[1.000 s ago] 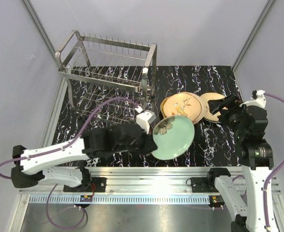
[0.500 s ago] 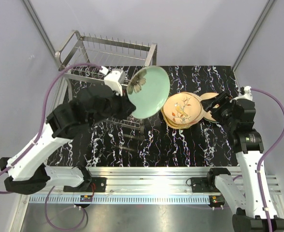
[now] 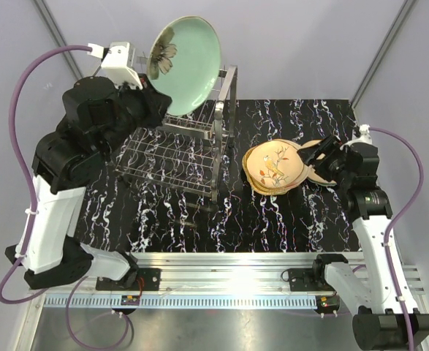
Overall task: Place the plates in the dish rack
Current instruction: Insert the plate into the dish rack
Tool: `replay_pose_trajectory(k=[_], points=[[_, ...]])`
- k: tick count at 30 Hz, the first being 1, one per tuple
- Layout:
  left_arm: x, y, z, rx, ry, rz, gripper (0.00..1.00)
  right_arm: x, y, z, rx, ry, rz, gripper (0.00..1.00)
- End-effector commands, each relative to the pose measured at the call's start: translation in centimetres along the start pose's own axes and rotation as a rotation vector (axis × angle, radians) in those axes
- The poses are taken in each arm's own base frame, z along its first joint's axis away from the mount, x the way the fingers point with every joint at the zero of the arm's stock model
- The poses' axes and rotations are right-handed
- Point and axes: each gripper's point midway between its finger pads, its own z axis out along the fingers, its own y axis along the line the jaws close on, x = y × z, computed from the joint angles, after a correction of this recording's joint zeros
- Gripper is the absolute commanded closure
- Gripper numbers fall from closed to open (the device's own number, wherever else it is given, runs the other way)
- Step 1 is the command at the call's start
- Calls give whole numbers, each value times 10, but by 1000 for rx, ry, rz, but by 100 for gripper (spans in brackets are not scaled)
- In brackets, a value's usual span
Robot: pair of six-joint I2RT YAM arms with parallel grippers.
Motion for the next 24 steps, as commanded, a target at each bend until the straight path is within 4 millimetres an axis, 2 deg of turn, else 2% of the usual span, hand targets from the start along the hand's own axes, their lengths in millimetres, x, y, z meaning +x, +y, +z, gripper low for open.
replay_pose_trajectory(k=[1,6,9,14,20,24], points=[[-62,16,-6,-44,-228,-17,100,6,31,10,-167,62,-85,30],[-75,63,-2,-196,-264,20,100,19,58,18,-281,126,-182,31],[-84,89,-5,-294,-289,60,100,30,62,26,-302,166,-201,31],[-102,127,-14,-447,-318,146,100,47,60,37,-309,220,-241,31],[-99,168,-10,-569,-283,192,100,60,56,40,-303,254,-255,31],[-106,189,-10,-624,-293,211,100,76,53,40,-302,296,-268,31]])
